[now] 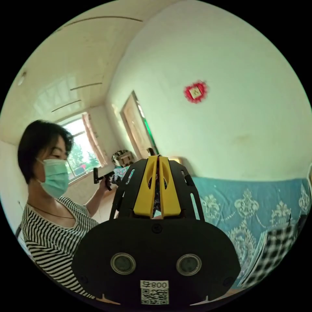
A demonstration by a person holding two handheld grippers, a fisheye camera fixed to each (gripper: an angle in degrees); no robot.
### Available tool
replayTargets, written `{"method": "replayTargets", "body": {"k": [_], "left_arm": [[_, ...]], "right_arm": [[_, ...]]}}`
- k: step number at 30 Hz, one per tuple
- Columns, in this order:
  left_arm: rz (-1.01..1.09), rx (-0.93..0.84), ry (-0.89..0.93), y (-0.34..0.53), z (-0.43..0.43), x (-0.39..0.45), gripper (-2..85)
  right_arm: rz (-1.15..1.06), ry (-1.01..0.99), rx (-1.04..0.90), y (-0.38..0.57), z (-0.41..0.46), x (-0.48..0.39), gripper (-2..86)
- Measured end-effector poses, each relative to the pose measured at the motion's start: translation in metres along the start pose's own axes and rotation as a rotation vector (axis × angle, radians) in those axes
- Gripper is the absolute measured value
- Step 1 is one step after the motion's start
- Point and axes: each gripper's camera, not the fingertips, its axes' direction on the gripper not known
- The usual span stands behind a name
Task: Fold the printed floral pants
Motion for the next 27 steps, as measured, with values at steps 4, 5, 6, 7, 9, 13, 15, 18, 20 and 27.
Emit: {"method": "replayTargets", "body": {"k": [4,5,6,7,9,13,15,18,20,27], "left_arm": [[-0.219,-0.514,-0.089,0.005,0.159,-0.059,3.6],[-0.233,-0.585,-0.082,0.012,0.177,-0.066,4.3],[-0.247,-0.674,-0.095,0.026,0.203,-0.076,5.6],[-0.264,-0.681,-0.093,0.039,0.217,-0.083,6.3],[-0.286,-0.656,-0.032,0.057,0.229,-0.094,7.2],[-0.466,-0.615,0.041,0.105,0.243,-0.130,8.6],[-0.575,-0.627,0.073,0.125,0.253,-0.150,9.3],[-0.746,-0.571,0.067,0.144,0.268,-0.182,9.9],[-0.811,-0.502,0.080,0.145,0.277,-0.198,10.1],[-0.960,-0.458,0.036,0.128,0.332,-0.250,8.7]], "right_arm": [[0.292,0.220,-0.455,-0.020,0.119,0.159,0.2],[0.362,0.286,-0.519,-0.016,0.134,0.185,0.1],[0.498,0.381,-0.636,-0.002,0.158,0.232,0.1],[0.575,0.426,-0.722,0.014,0.175,0.267,0.0],[0.595,0.449,-0.727,0.031,0.188,0.296,0.2],[0.529,0.483,-0.819,0.066,0.215,0.332,2.6],[0.518,0.505,-0.859,0.078,0.226,0.344,5.2],[0.544,0.513,-0.900,0.093,0.243,0.366,8.6],[0.554,0.530,-0.933,0.097,0.255,0.381,10.5],[0.494,0.685,-0.948,0.075,0.278,0.418,8.7]]}}
